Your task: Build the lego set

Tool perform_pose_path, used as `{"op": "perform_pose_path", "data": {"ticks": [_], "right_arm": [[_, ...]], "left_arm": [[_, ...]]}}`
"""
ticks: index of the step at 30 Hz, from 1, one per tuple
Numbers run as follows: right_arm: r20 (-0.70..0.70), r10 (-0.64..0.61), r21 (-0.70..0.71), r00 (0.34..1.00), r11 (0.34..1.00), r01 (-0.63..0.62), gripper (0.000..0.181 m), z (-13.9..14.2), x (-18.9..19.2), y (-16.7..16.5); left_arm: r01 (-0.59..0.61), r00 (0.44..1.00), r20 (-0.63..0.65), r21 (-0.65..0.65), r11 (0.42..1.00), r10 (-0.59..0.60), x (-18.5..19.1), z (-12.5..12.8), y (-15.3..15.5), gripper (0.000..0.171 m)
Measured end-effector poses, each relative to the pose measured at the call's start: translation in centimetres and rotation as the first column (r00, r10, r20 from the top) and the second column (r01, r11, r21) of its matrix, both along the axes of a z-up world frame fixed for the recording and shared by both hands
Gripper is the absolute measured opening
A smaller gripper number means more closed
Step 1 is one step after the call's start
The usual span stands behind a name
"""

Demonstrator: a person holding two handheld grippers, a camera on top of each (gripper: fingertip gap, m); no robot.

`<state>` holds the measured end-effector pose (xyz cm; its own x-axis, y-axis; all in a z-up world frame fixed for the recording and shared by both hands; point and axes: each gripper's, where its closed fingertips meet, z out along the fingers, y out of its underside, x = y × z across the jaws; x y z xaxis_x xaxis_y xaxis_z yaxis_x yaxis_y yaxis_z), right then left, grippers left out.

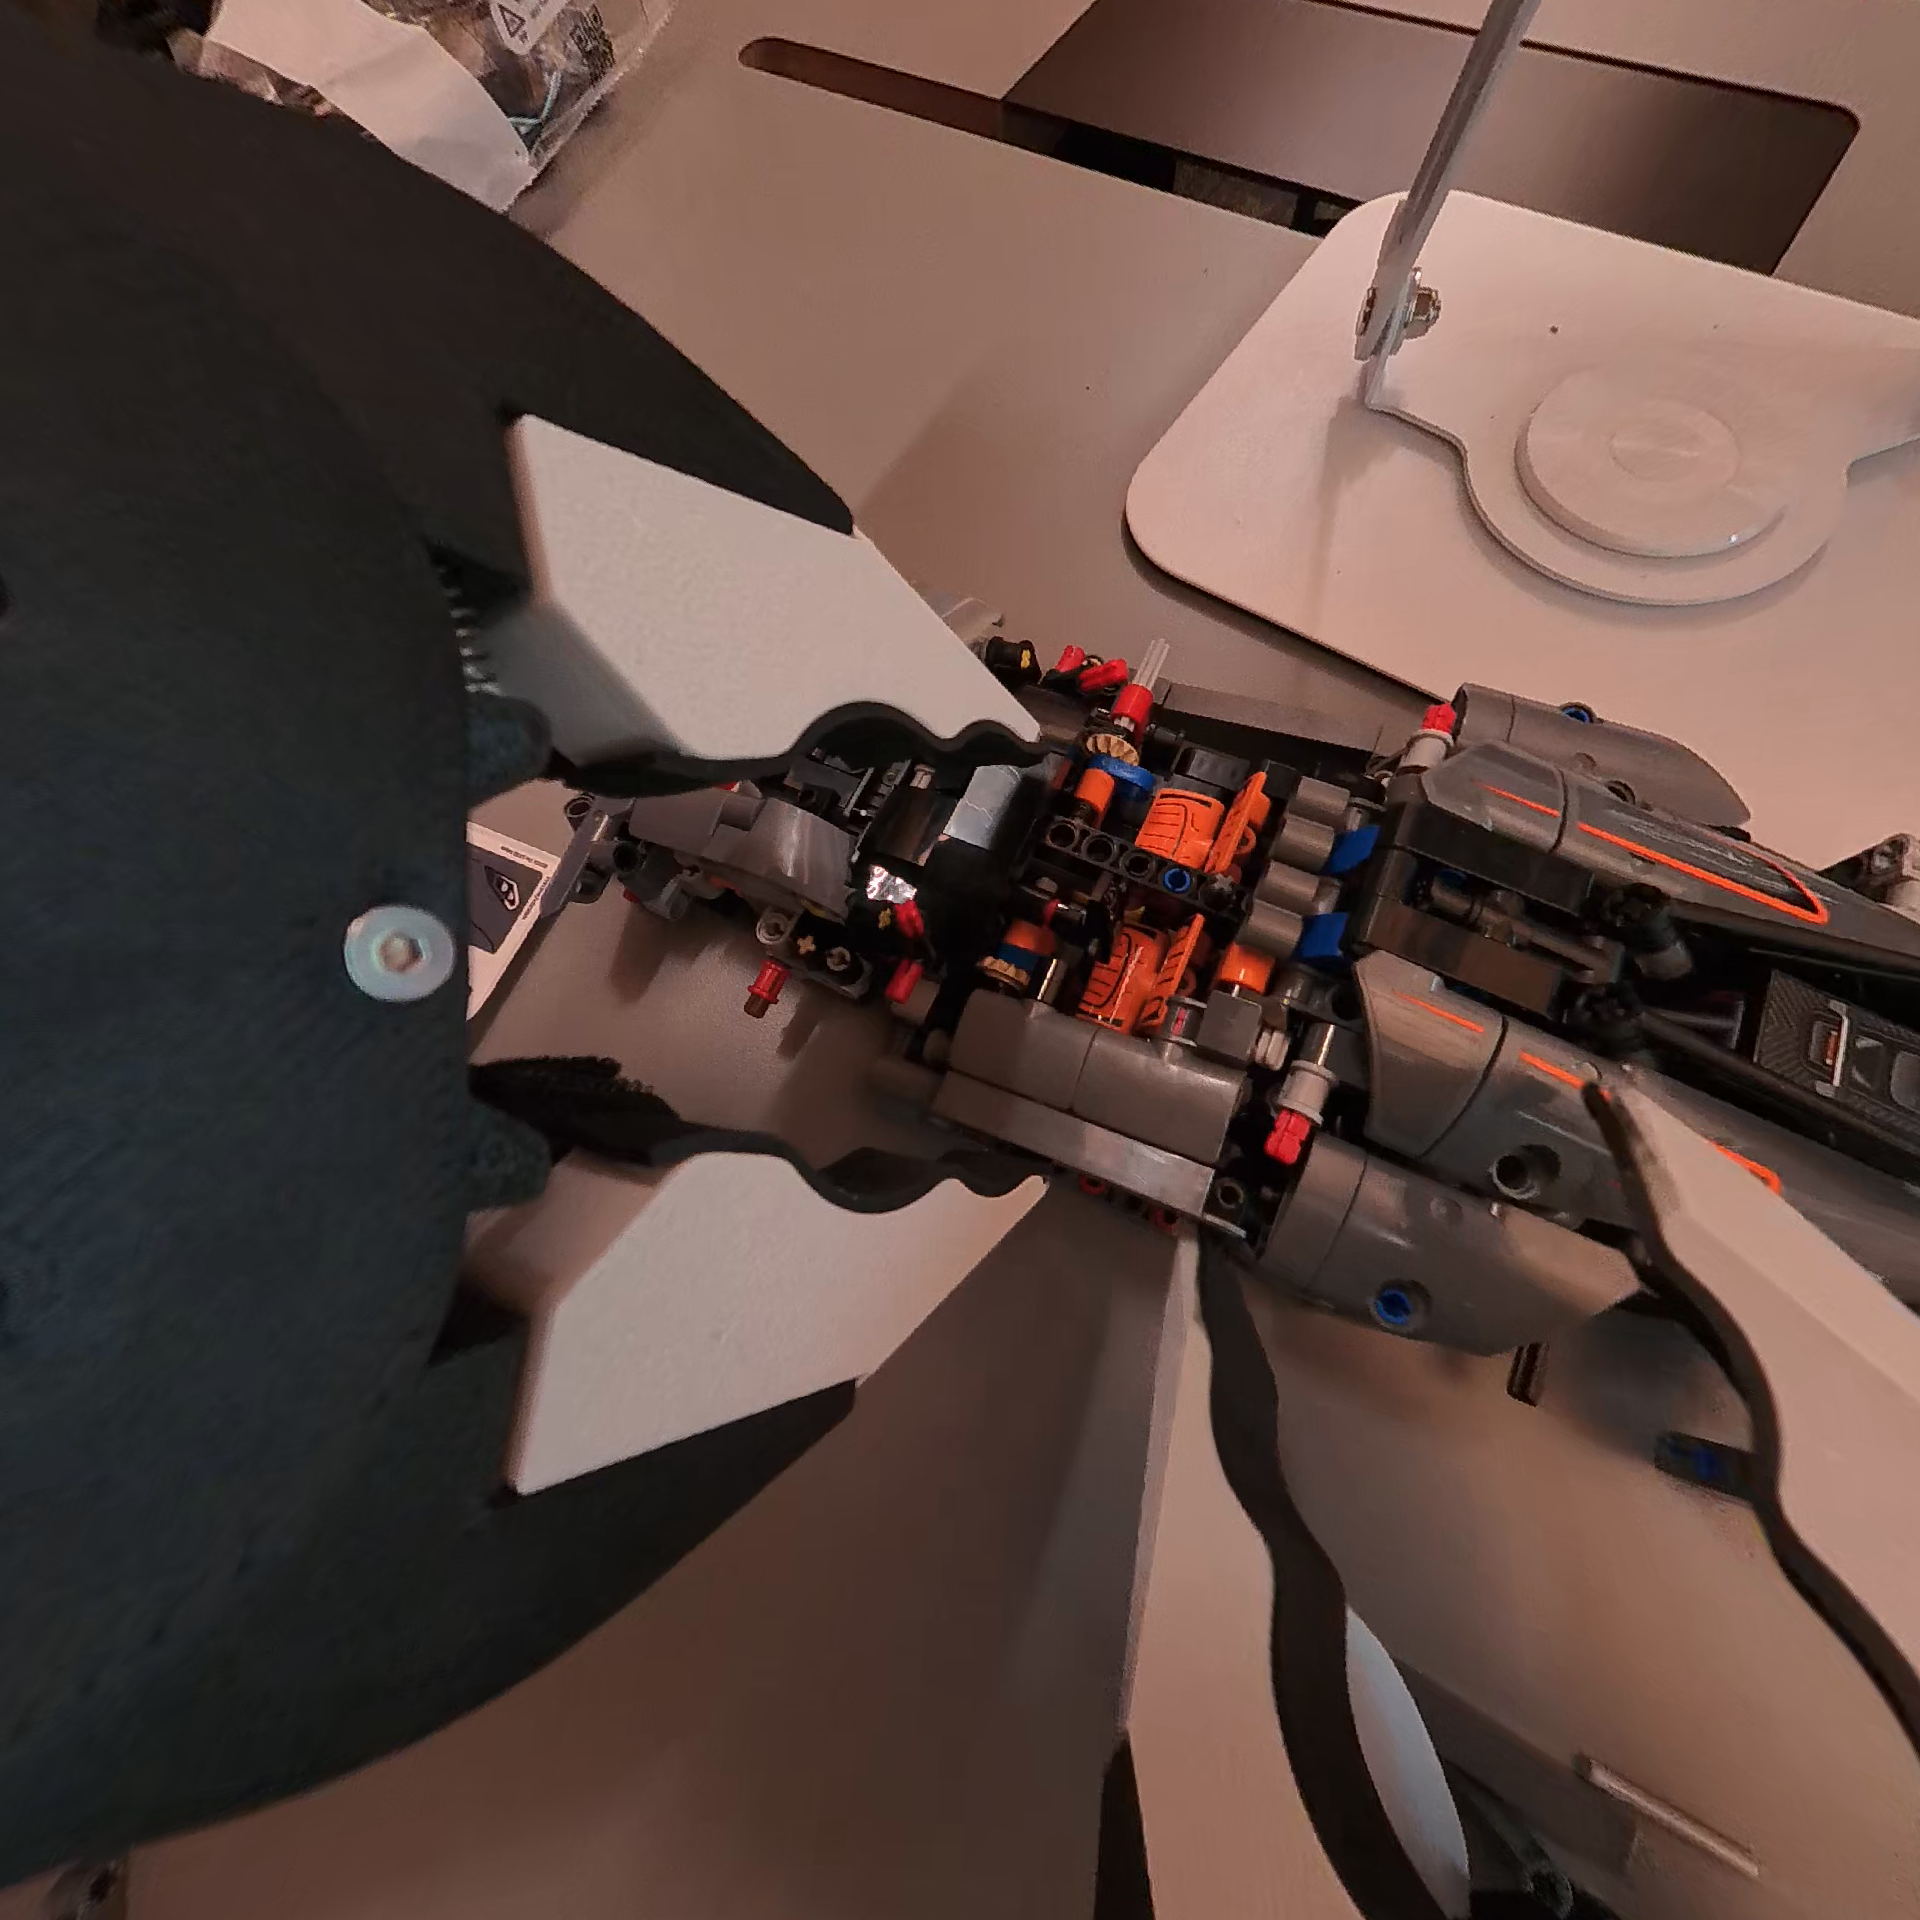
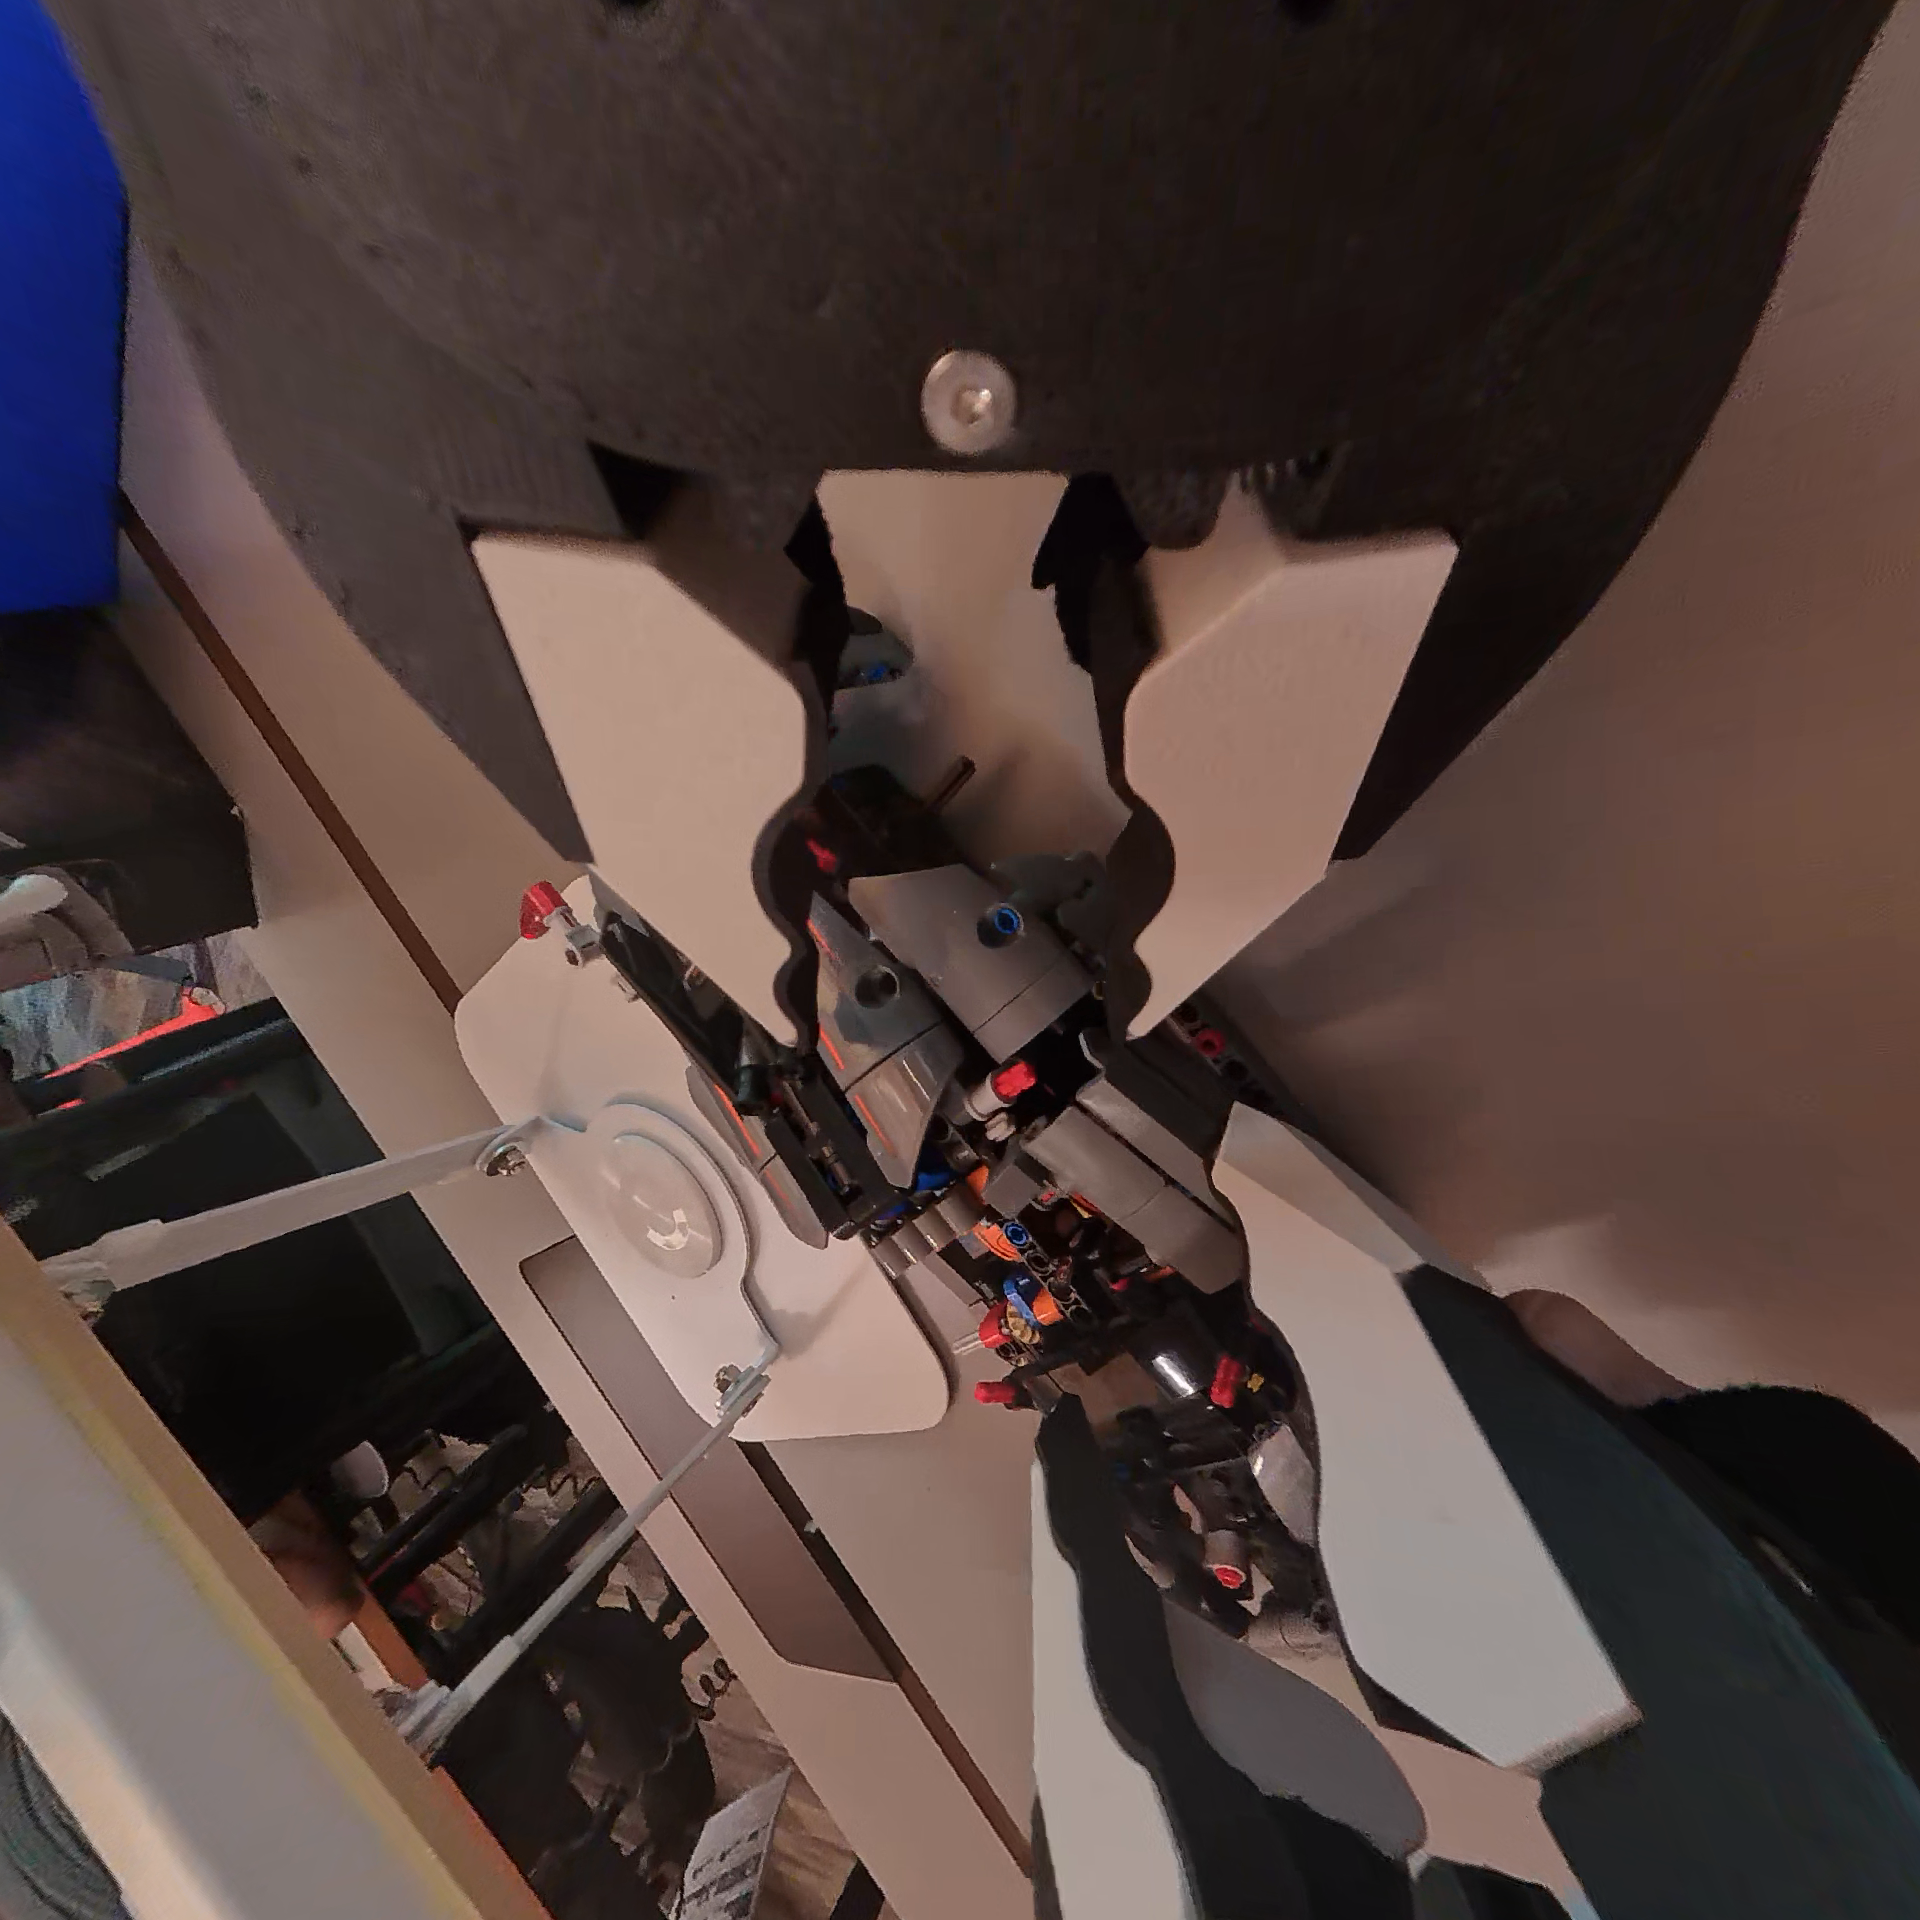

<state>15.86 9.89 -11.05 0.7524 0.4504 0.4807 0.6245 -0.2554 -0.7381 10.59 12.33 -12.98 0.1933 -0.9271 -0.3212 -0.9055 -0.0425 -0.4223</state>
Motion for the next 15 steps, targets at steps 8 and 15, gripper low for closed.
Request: {"op": "perform_pose_path", "data": {"ticks": [8,15], "right_arm": [[0.012,0.029,0.012,1.000,1.000,-0.029,0.052,0.4,-0.2,-0.5],[0.048,0.090,-0.005,0.995,0.996,-0.090,0.062,0.0,-2.0,-0.4]], "left_arm": [[0.000,1.000,0.004,-0.025,1.000,0.000,-0.4,0.1,-0.1,0.069],[0.004,1.000,0.015,-0.059,0.998,-0.003,-0.9,0.2,-0.3,0.065]]}}
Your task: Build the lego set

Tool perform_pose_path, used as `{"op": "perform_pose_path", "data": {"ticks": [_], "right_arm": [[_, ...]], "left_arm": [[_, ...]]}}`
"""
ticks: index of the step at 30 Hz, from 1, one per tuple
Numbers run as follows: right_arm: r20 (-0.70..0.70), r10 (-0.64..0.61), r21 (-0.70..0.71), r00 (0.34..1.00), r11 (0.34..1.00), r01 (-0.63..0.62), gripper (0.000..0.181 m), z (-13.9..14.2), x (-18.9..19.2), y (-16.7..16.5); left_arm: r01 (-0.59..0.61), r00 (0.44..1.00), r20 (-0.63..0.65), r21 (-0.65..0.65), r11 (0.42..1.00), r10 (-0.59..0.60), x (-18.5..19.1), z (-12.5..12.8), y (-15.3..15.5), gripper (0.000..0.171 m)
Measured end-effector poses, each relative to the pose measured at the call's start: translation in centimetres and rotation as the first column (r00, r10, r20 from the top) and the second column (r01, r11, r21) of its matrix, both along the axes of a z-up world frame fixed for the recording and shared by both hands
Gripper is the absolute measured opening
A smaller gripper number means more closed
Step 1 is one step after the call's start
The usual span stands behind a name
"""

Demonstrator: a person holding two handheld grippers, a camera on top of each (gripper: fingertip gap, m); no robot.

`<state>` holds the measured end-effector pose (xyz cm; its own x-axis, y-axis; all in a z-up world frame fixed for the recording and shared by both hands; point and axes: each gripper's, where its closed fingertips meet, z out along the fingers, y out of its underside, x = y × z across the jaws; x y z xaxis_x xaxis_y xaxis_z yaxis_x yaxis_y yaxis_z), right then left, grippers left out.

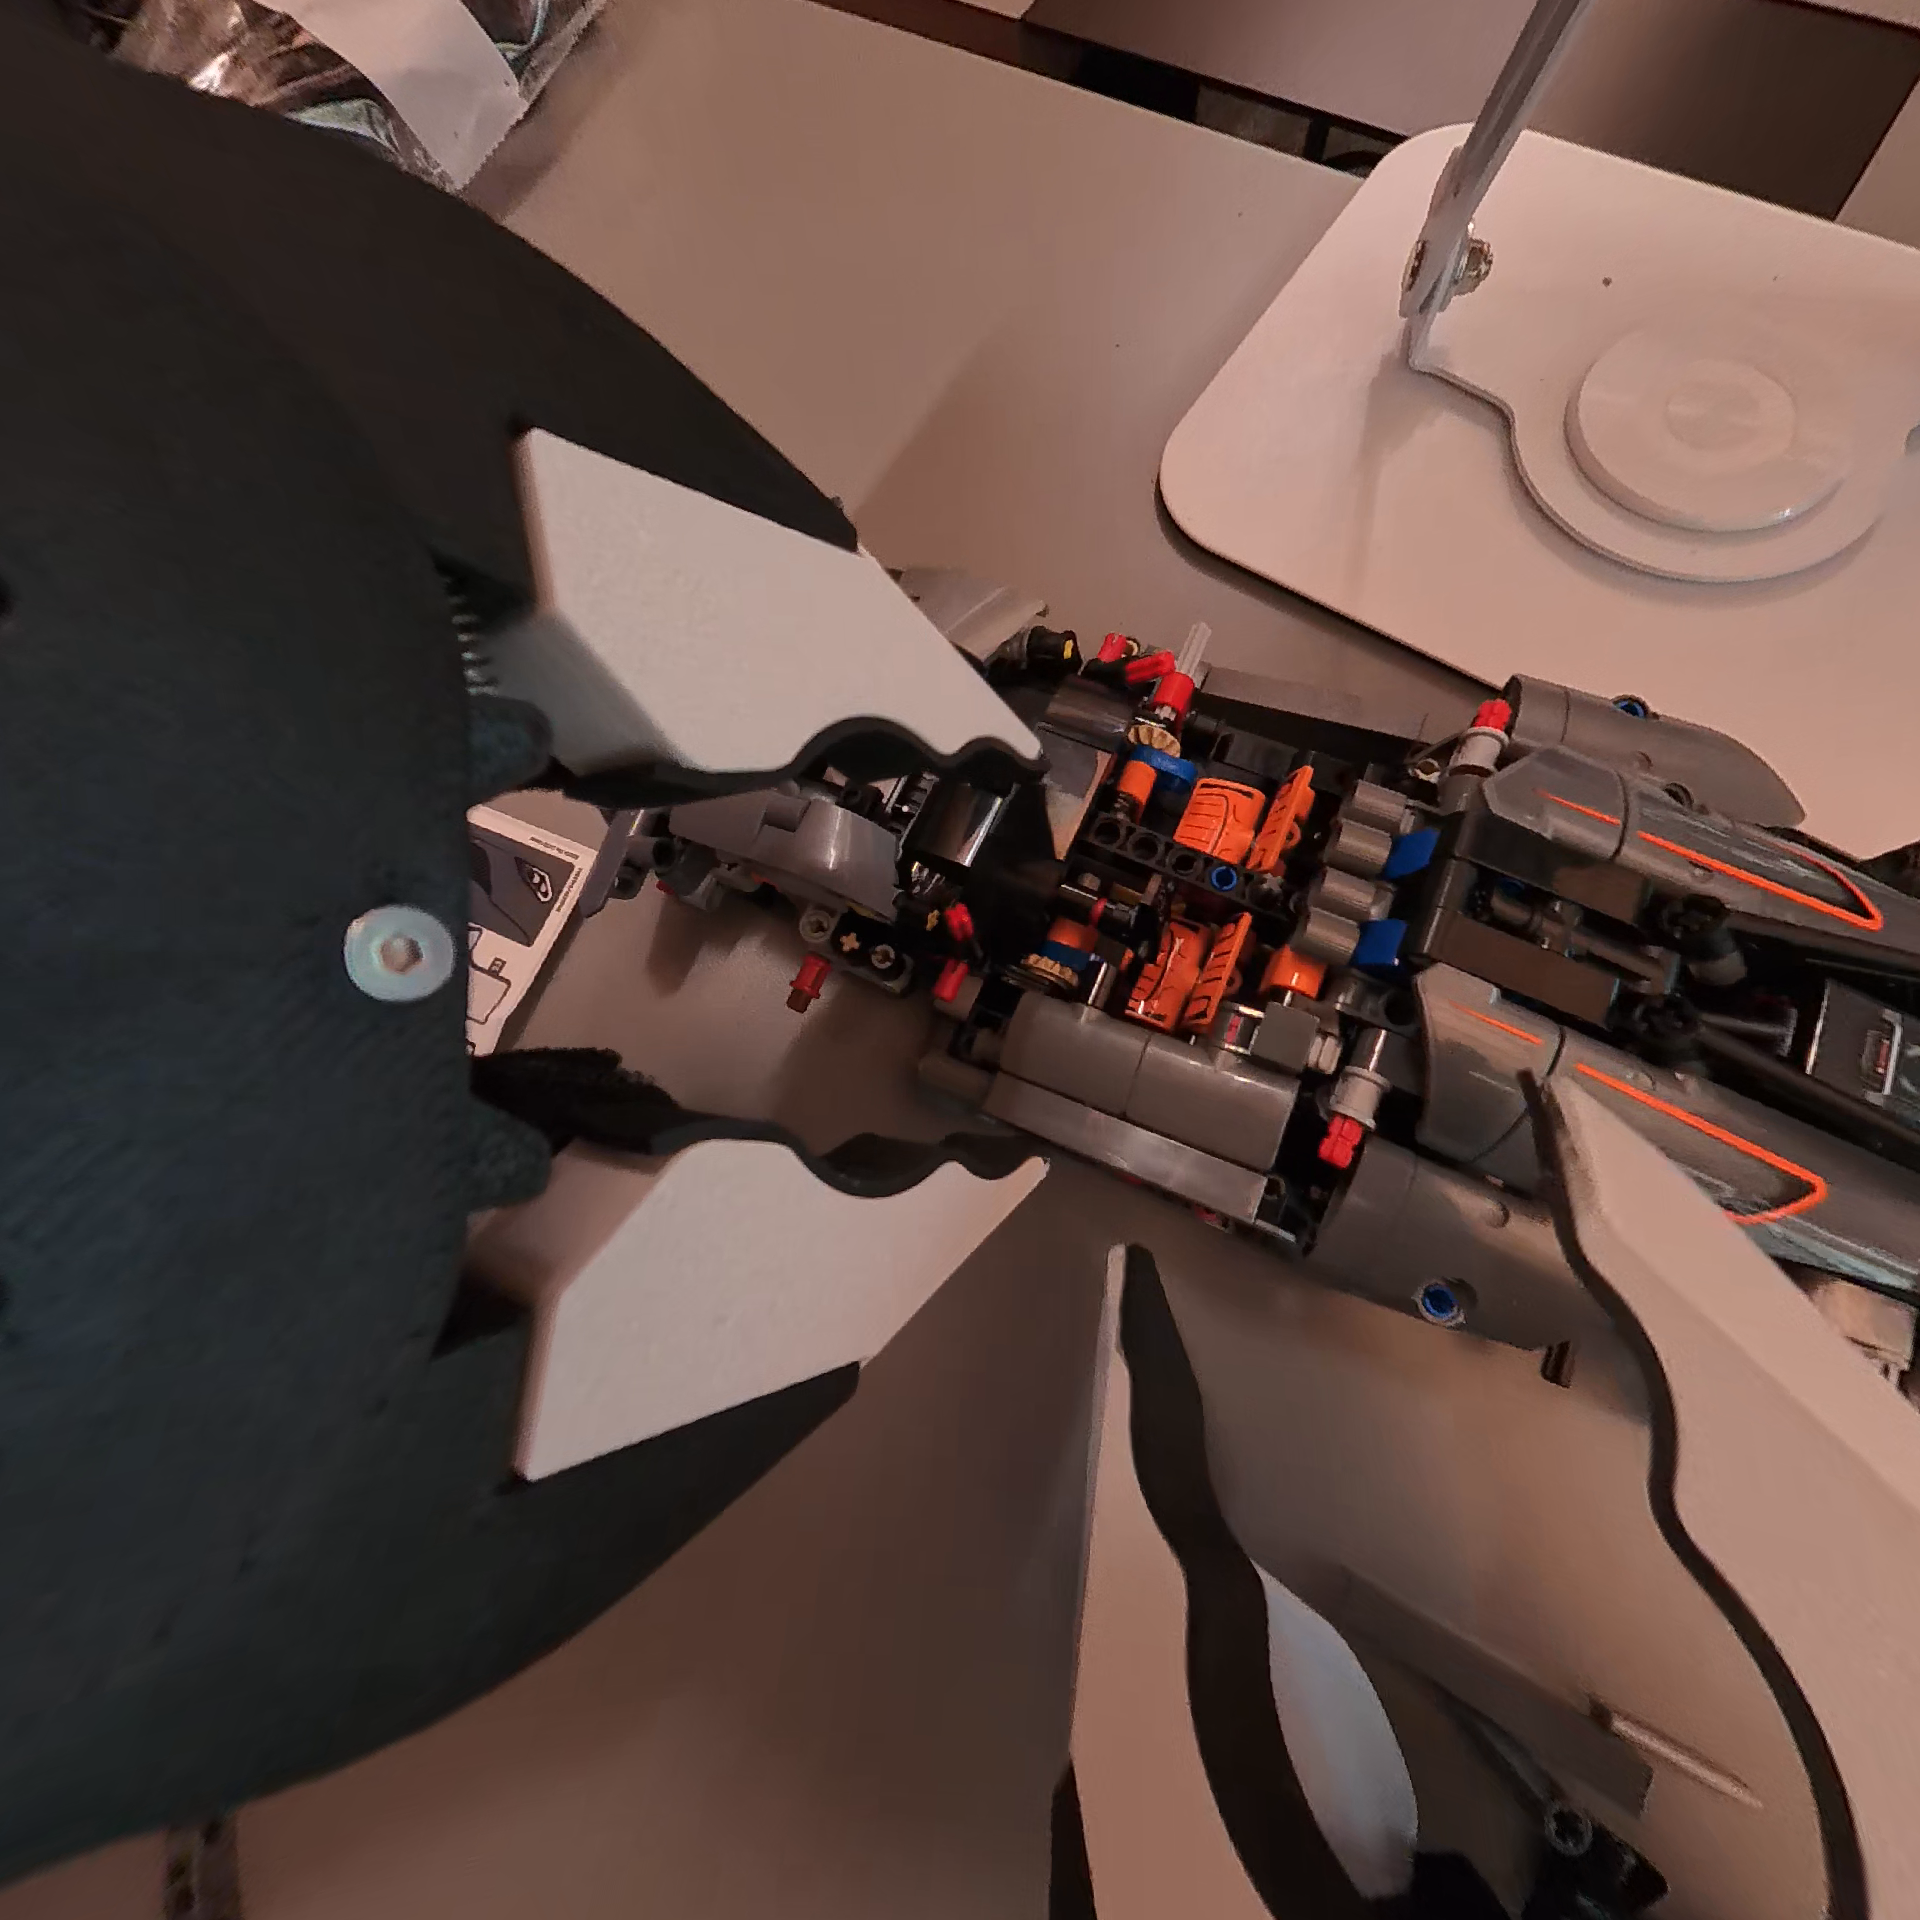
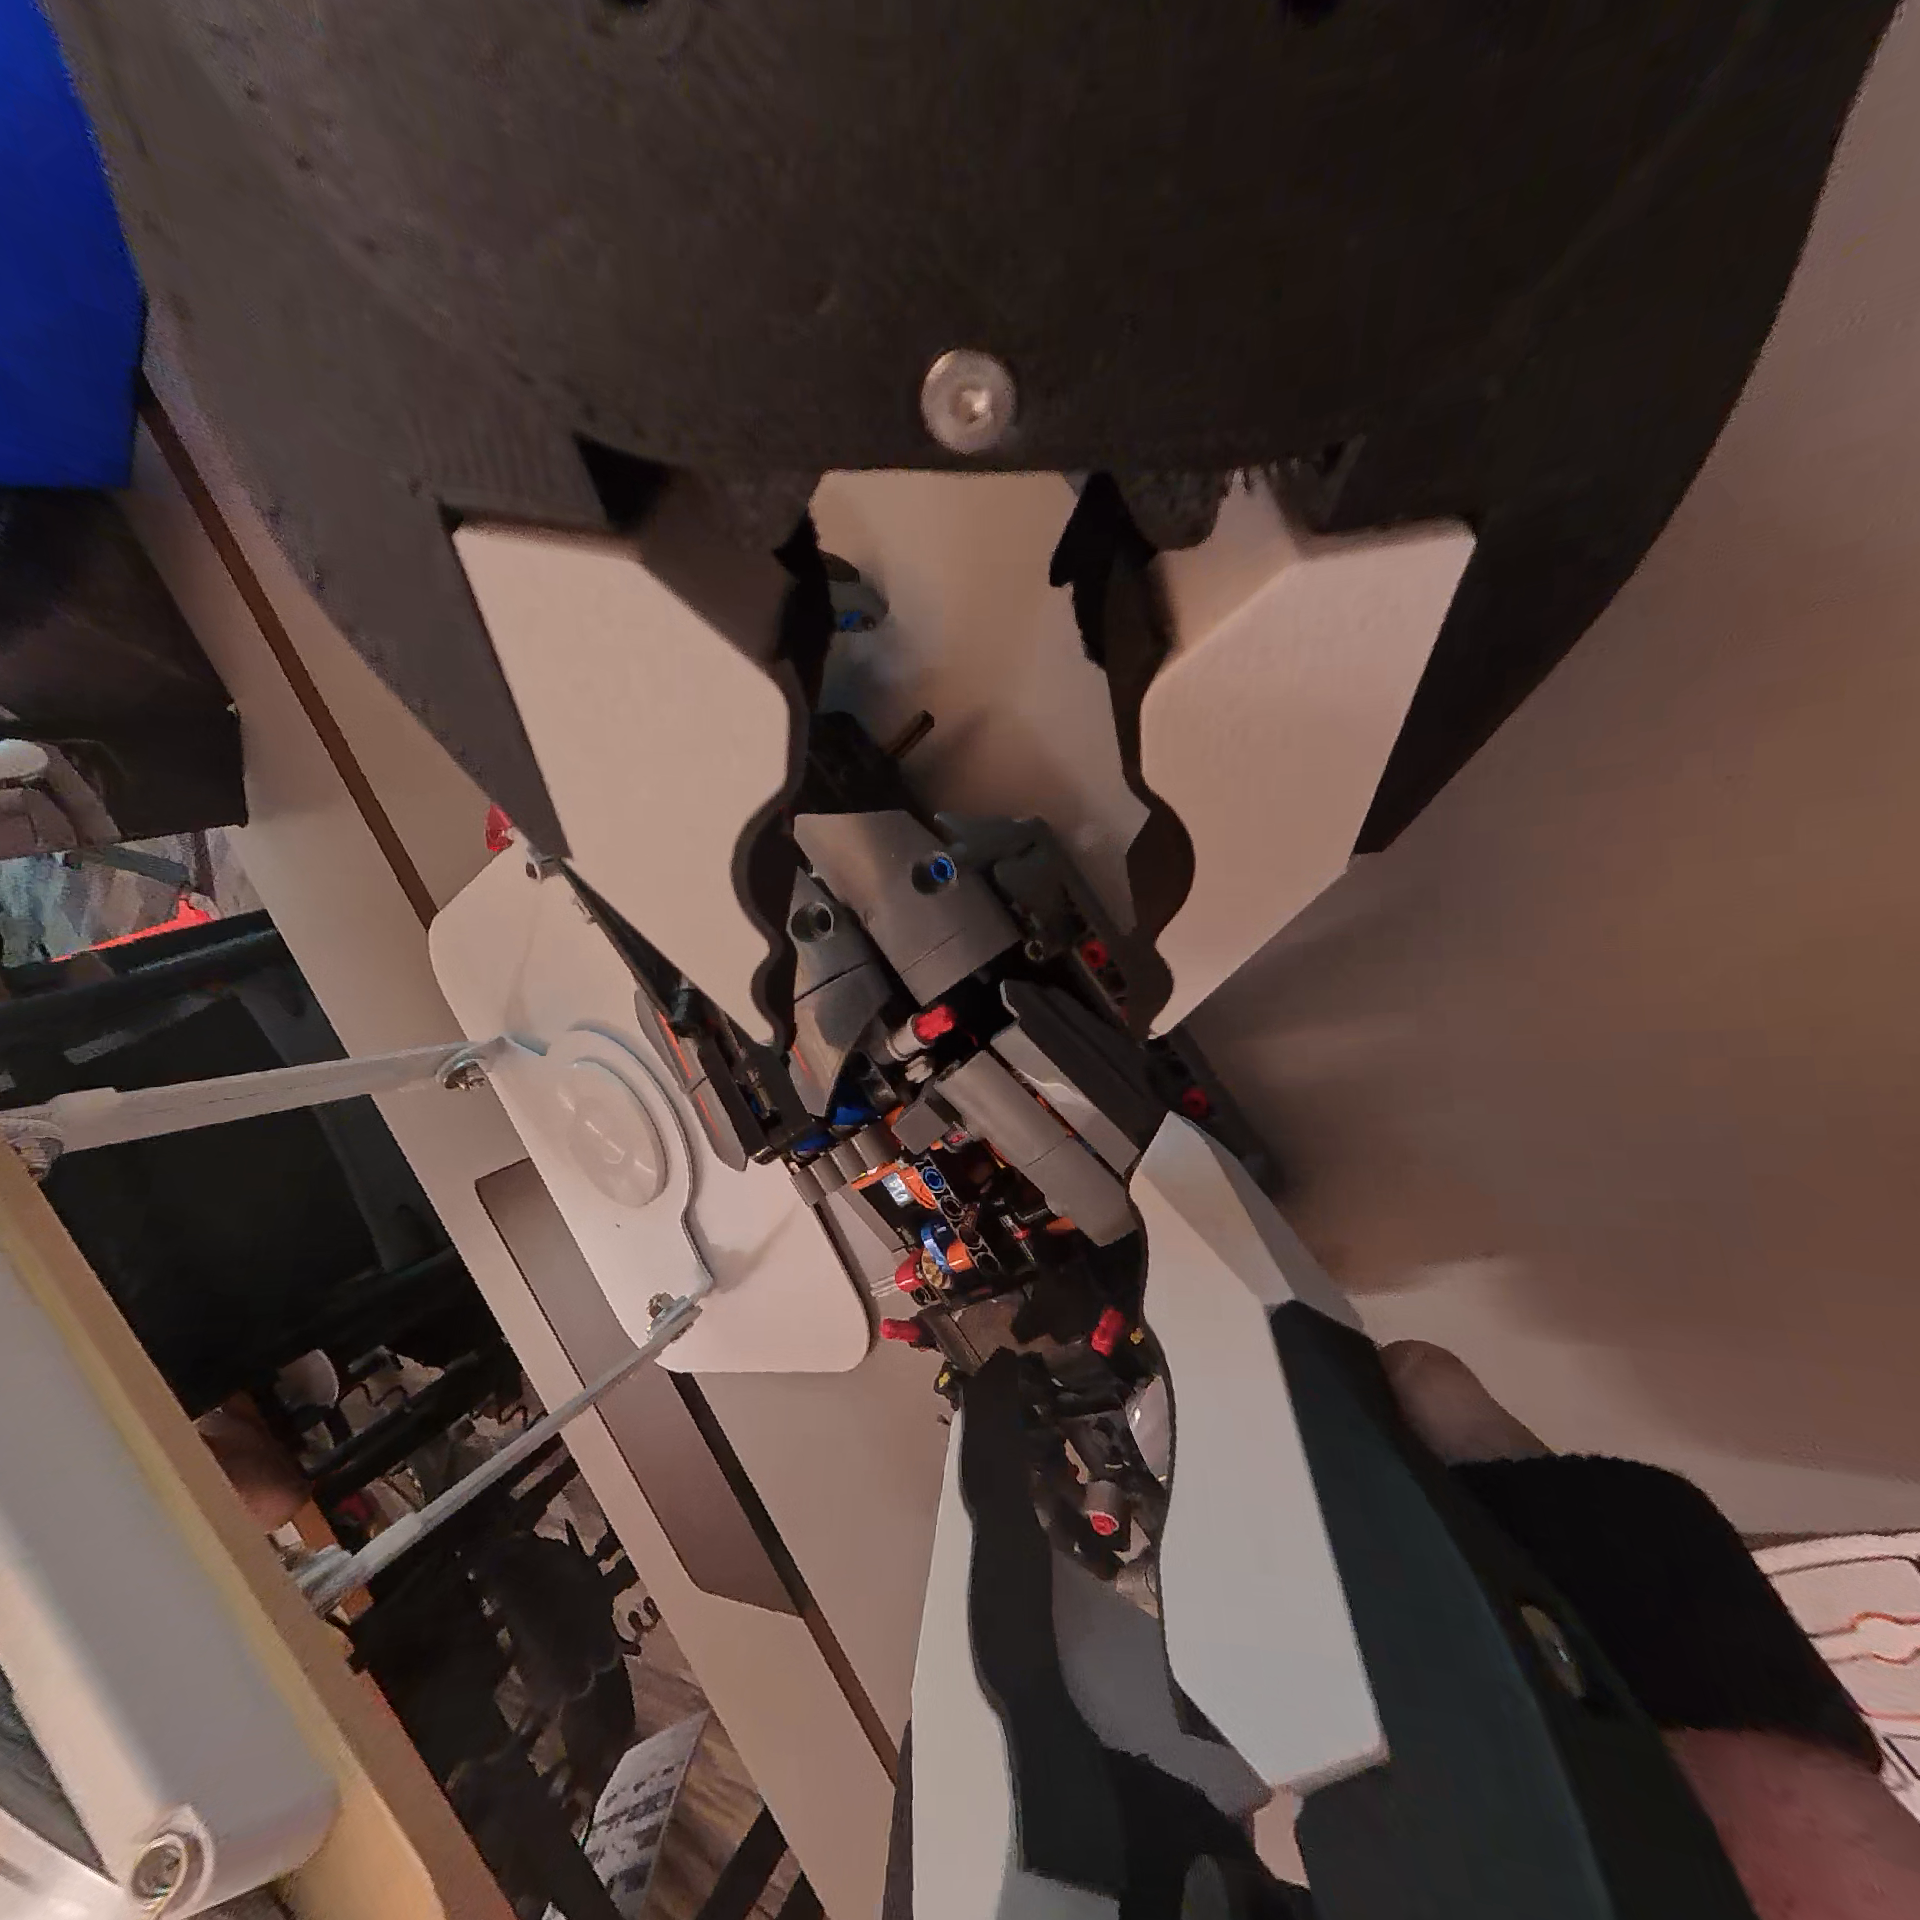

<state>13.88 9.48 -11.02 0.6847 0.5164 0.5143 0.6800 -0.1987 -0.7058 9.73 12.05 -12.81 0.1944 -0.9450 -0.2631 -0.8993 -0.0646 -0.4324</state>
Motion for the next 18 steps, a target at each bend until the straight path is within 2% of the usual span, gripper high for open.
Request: {"op": "perform_pose_path", "data": {"ticks": [12,18], "right_arm": [[0.067,-0.073,0.014,0.995,0.997,0.072,0.065,-0.6,1.2,1.1],[0.050,-0.020,0.016,0.999,1.000,0.019,0.068,-0.4,-0.2,1.0]], "left_arm": [[0.001,1.000,0.003,-0.011,1.000,-0.001,0.0,-0.1,-0.1,0.063],[0.001,1.000,0.000,-0.009,1.000,-0.001,0.0,-0.1,-0.1,0.063]]}}
